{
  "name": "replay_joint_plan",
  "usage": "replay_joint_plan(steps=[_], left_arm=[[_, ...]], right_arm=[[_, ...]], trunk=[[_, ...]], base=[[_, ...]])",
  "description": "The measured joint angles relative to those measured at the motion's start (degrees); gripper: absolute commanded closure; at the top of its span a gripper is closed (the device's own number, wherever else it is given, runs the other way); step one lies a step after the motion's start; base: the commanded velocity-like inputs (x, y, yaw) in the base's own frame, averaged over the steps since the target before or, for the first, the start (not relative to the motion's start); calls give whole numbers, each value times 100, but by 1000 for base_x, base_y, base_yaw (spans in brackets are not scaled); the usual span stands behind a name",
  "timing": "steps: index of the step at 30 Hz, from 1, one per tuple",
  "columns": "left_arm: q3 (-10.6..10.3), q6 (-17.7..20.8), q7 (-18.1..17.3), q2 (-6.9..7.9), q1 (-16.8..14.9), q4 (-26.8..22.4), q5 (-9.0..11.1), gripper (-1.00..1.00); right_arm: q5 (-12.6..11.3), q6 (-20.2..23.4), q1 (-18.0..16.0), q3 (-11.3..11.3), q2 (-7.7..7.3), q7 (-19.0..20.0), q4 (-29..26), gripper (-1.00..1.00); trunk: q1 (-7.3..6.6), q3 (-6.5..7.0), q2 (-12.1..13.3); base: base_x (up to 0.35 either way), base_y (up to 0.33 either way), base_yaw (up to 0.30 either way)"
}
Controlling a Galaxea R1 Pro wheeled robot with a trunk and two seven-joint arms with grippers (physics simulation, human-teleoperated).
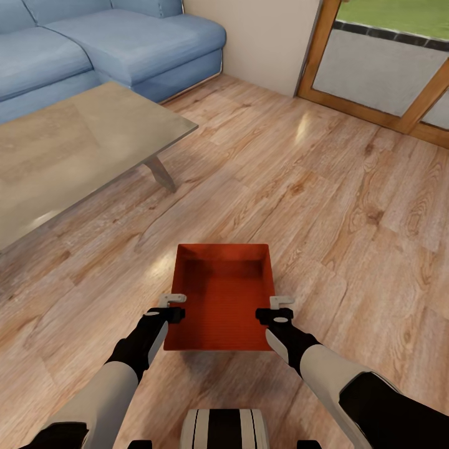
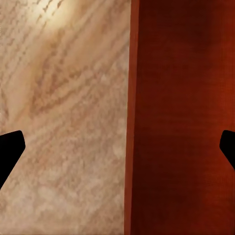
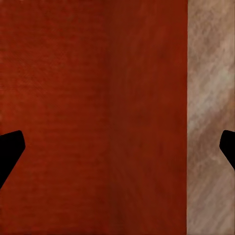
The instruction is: Move the two storage containers from the living room to the garage. In the garage, place one container on the floor and stack the other container on top of it (either order is fine).
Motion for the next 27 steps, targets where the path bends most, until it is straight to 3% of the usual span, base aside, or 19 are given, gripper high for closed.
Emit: replay_joint_plan(steps=[27], left_arm=[[-7, 8, 0, -1, 0, 2, 7, -100]], right_arm=[[0, 1, 0, 0, 0, -9, -8, -100]], trunk=[[0, 0, 0]], base=[[0, 0, 0]])
